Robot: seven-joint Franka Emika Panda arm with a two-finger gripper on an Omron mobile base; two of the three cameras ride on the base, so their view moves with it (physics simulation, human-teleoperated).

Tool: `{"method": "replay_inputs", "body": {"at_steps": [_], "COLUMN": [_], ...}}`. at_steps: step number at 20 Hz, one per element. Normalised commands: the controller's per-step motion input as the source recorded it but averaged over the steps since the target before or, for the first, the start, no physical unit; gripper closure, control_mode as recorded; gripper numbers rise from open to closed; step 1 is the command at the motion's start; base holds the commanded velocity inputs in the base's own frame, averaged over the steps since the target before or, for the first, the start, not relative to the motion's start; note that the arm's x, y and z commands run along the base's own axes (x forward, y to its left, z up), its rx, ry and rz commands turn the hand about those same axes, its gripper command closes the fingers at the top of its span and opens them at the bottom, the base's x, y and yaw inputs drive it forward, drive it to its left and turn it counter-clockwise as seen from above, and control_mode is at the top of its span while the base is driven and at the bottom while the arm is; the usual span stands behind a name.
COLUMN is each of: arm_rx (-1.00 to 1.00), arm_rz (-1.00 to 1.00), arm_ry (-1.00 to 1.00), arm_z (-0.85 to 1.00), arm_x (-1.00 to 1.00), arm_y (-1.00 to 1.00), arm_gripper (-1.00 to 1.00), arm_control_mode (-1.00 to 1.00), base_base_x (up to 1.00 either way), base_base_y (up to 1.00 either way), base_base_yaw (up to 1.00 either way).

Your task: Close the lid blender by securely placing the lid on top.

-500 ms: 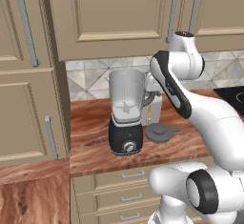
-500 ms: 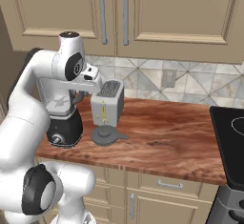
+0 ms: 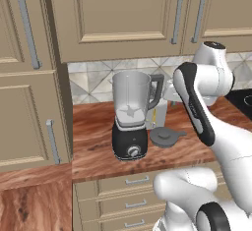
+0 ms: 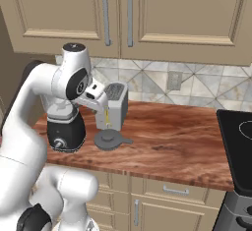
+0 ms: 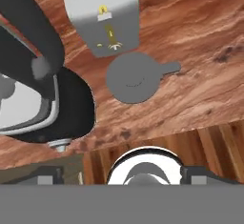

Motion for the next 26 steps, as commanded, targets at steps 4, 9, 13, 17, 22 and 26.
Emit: {"method": "replay_inputs", "body": {"at_steps": [4, 9, 13, 17, 22, 26], "arm_rx": [0.19, 0.17, 0.17, 0.12, 0.14, 0.15], "arm_rz": [-0.68, -0.67, -0.55, -0.28, -0.16, -0.12], "arm_ry": [0.06, 0.14, 0.13, 0.17, 0.06, 0.03], "arm_z": [-0.35, -0.41, -0.46, -0.41, -0.39, -0.55], "arm_x": [-0.41, 0.00, 0.05, 0.03, 0.25, 0.41], "arm_y": [-0.67, -0.61, -0.59, -0.43, -0.15, 0.00], "arm_gripper": [-1.00, -1.00, -1.00, -1.00, -1.00, -1.00], "arm_control_mode": [-1.00, -1.00, -1.00, -1.00, -1.00, -1.00], "base_base_x": [0.00, 0.00, 0.00, 0.00, 0.00, 0.00], "base_base_y": [0.00, 0.00, 0.00, 0.00, 0.00, 0.00], "base_base_yaw": [0.00, 0.00, 0.00, 0.00, 0.00, 0.00]}}
